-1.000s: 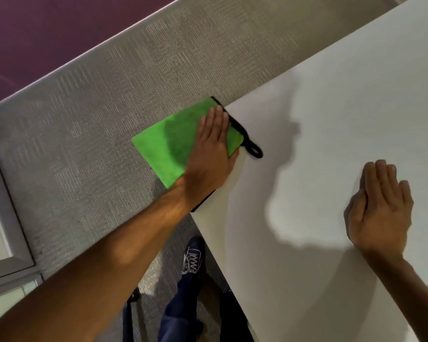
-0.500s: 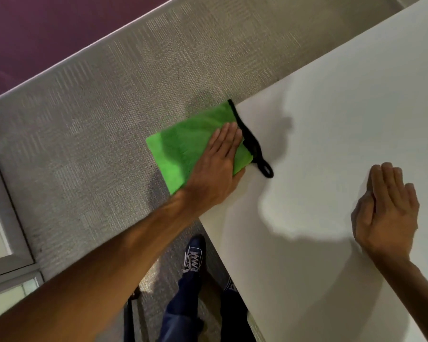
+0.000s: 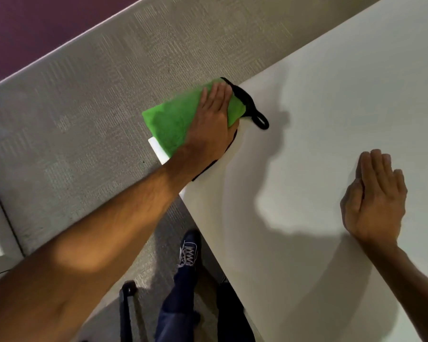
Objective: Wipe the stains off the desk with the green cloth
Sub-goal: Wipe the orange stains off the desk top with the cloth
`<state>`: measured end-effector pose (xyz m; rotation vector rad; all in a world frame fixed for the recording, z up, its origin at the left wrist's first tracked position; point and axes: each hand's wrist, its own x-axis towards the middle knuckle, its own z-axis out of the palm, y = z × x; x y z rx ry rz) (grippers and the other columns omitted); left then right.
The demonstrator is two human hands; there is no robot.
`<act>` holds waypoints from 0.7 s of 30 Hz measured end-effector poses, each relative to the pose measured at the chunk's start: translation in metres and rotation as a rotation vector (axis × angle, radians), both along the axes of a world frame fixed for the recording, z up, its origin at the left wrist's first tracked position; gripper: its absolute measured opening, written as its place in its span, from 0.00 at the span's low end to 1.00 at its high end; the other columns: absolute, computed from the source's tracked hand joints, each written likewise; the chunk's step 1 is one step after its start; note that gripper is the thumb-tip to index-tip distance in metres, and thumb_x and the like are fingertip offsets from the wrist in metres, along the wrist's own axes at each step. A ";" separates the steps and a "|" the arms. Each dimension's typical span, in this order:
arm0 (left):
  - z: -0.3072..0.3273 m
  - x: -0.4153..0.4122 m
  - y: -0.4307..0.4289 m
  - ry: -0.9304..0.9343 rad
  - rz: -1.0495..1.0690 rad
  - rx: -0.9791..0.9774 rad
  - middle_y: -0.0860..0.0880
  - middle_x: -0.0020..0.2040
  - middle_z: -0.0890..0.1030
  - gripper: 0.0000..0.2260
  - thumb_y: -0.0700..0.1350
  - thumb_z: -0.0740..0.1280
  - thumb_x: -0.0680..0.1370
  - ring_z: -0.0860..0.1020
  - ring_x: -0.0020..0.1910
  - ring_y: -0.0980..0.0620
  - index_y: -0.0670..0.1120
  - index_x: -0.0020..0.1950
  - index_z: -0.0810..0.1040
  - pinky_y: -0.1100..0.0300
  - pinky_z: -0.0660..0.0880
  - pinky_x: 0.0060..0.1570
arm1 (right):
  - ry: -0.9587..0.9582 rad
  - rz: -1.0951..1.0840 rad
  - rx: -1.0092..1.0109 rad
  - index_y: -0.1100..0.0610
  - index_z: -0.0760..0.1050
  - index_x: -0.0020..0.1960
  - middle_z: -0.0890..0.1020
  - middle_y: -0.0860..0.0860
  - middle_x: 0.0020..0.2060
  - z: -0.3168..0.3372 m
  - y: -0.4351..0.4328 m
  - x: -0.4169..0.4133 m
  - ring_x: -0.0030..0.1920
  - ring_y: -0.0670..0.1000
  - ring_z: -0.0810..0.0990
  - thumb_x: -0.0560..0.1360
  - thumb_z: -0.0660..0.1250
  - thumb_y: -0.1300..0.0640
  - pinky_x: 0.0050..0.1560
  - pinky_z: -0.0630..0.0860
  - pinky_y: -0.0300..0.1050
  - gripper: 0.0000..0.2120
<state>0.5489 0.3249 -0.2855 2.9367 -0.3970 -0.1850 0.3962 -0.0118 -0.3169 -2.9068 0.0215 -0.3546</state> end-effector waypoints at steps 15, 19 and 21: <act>0.000 0.001 -0.063 -0.039 -0.206 0.103 0.35 0.80 0.54 0.30 0.53 0.52 0.83 0.50 0.80 0.39 0.34 0.79 0.53 0.46 0.44 0.80 | 0.037 -0.032 0.025 0.66 0.65 0.78 0.67 0.63 0.79 0.008 0.008 -0.001 0.81 0.61 0.62 0.83 0.52 0.60 0.80 0.60 0.66 0.25; 0.004 0.051 -0.097 -0.015 -0.076 0.044 0.35 0.80 0.54 0.29 0.49 0.52 0.83 0.50 0.80 0.39 0.33 0.79 0.52 0.46 0.44 0.79 | 0.044 -0.032 0.024 0.67 0.65 0.78 0.66 0.64 0.78 0.013 0.005 0.001 0.81 0.62 0.62 0.83 0.51 0.60 0.80 0.60 0.66 0.25; 0.000 0.049 -0.095 -0.024 -0.037 0.054 0.36 0.80 0.54 0.29 0.48 0.52 0.83 0.50 0.80 0.40 0.34 0.79 0.52 0.47 0.44 0.79 | 0.050 -0.003 0.015 0.68 0.65 0.78 0.68 0.65 0.77 0.012 0.003 0.003 0.80 0.64 0.64 0.83 0.50 0.59 0.78 0.62 0.67 0.25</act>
